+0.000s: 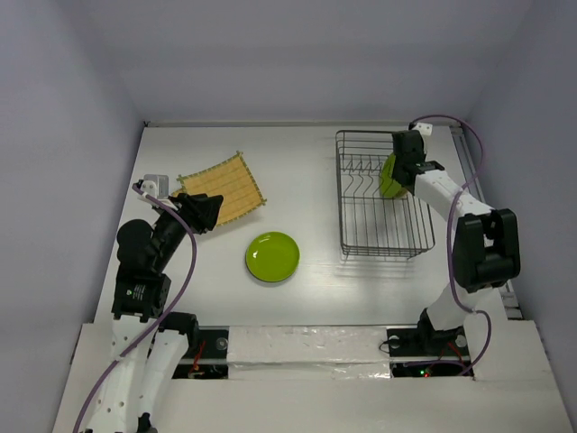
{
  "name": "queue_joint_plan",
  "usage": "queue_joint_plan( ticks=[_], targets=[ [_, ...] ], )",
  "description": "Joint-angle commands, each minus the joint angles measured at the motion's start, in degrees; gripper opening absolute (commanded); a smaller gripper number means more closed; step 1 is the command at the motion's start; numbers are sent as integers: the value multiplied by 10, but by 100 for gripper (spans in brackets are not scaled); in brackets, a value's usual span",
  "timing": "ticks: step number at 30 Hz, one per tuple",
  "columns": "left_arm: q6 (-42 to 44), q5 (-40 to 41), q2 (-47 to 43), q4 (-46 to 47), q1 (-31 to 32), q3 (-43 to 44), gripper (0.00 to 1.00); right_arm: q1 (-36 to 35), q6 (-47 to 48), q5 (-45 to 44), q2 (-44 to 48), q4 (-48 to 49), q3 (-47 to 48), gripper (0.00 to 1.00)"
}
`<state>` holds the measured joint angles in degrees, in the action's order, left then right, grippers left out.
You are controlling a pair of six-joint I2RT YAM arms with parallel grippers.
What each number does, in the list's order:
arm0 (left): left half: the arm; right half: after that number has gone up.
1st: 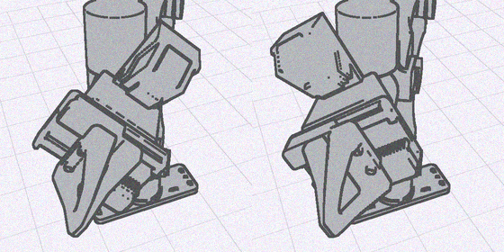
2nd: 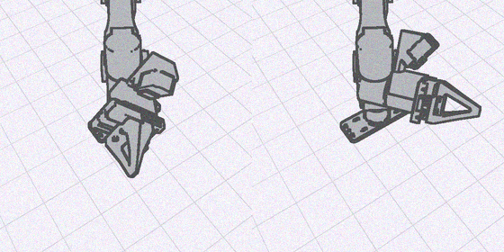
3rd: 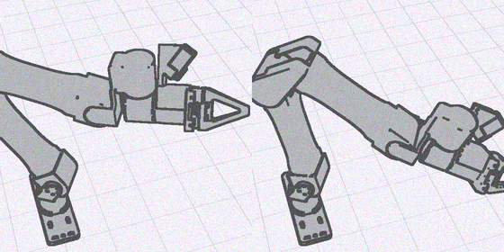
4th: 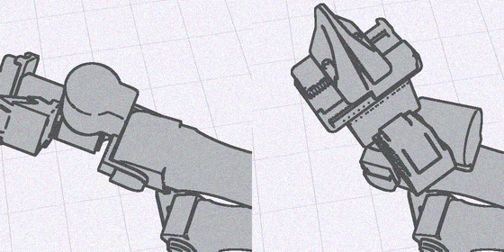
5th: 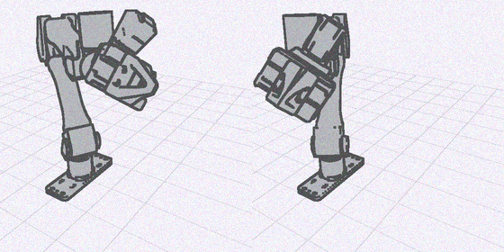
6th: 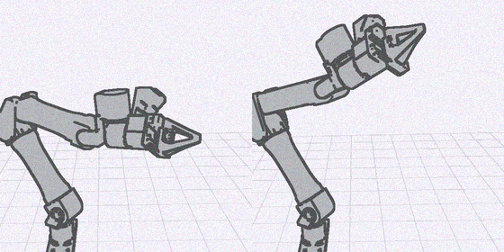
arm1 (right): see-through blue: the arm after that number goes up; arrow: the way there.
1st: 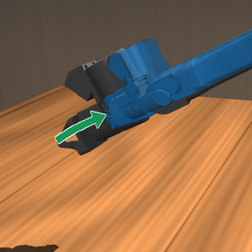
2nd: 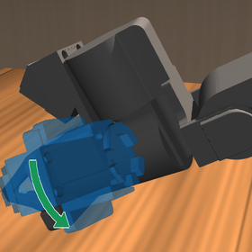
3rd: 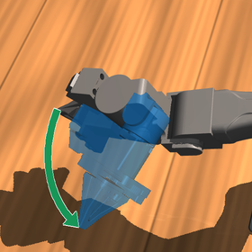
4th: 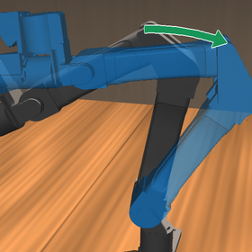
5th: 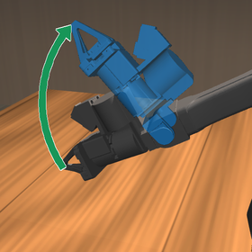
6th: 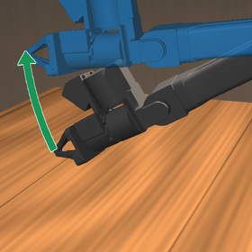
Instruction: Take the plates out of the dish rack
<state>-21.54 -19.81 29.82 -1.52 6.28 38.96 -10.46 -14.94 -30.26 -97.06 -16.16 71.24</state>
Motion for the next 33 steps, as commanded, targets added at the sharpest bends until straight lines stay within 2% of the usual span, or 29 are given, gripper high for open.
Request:
queue_joint_plan(
  ticks=[1, 9, 14, 19, 23, 25, 29, 33],
  targets=[
    [-3, -10, 0, 31, -3, -6, 45, 2, -4, -6, 19, 19, 34, 2],
    [-3, -11, 4, 34, -3, -6, 45, -4, 9, 7, 140, -18, 27, 0],
    [-3, -8, 6, 34, -3, -6, 45, -34, 12, 7, 207, -54, 41, 0],
    [-3, -8, 6, 34, -3, -6, 45, -118, -1, 150, 252, -19, 7, 0],
    [-2, -4, 7, 31, -3, -6, 45, -203, -29, 354, 251, 52, -59, 0],
    [-2, -2, 7, 31, -3, -5, 45, -252, -52, 406, 233, 104, -102, 0],
    [-2, -3, 6, 31, -3, -6, 45, -320, -78, 447, 177, 155, -135, 0],
    [-1, -1, 4, 29, -3, -5, 45, -352, -105, 467, 114, 206, -146, 0]
  ],
)
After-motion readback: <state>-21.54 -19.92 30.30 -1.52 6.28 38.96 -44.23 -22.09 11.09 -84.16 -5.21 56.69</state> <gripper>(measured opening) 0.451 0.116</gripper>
